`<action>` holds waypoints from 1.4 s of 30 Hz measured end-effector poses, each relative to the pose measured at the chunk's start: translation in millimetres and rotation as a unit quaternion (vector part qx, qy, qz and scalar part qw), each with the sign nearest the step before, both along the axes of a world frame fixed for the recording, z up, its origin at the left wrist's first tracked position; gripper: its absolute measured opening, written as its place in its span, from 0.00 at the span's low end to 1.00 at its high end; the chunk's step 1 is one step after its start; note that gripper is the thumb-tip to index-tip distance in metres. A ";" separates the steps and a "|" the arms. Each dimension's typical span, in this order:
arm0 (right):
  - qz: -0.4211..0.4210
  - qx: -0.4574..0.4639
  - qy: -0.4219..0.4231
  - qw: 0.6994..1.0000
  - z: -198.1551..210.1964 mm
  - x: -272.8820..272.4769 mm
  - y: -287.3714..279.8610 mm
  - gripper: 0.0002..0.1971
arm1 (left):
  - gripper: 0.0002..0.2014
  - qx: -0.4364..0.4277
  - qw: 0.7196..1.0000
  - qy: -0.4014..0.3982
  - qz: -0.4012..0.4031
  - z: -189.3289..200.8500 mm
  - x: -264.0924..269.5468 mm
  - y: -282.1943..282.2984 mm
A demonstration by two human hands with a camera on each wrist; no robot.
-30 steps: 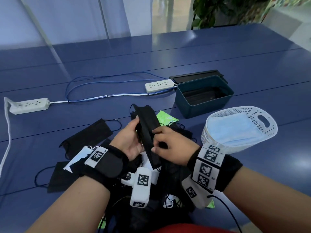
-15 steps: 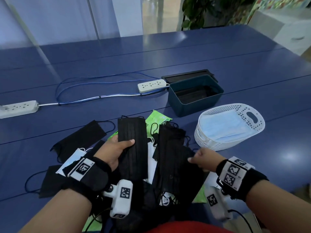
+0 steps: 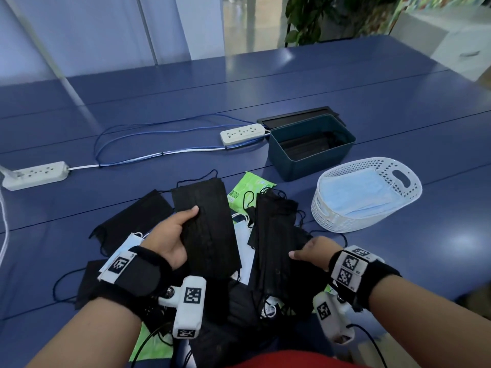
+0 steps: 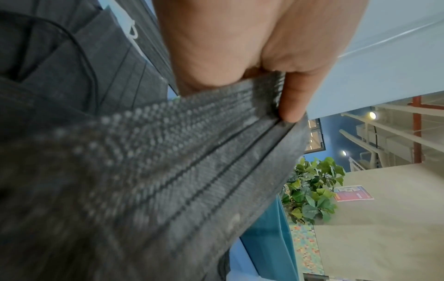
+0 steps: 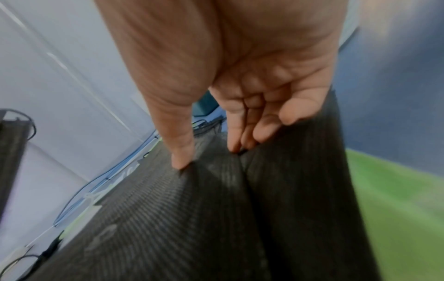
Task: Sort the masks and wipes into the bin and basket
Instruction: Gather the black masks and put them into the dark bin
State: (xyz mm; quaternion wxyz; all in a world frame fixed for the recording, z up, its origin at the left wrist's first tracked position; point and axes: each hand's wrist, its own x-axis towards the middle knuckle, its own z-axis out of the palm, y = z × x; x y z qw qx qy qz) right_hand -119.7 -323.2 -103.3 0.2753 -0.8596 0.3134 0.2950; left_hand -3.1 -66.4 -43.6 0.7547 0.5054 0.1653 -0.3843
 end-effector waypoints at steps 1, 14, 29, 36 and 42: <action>-0.017 0.007 0.004 1.000 -3.0 1.2 -0.3 0.25 | 0.17 -0.012 1.000 0.003 0.001 1.3 0.5 -0.2; -0.182 0.215 -0.303 0.910 65.5 -0.7 -5.8 0.09 | 0.23 0.022 0.999 0.014 -0.040 5.5 -0.2 -4.6; -0.240 0.428 -0.339 0.803 71.6 28.2 69.6 0.08 | 0.26 -0.056 0.987 -0.056 -0.140 20.1 -26.8 -47.7; -0.168 0.276 -0.321 0.890 59.4 22.3 52.2 0.11 | 0.18 0.010 0.990 -0.100 -0.100 4.1 -25.6 -45.0; -0.113 0.155 -0.178 0.965 32.7 -2.6 -9.1 0.16 | 0.12 0.037 0.990 -0.111 -0.082 0.8 -15.5 -34.6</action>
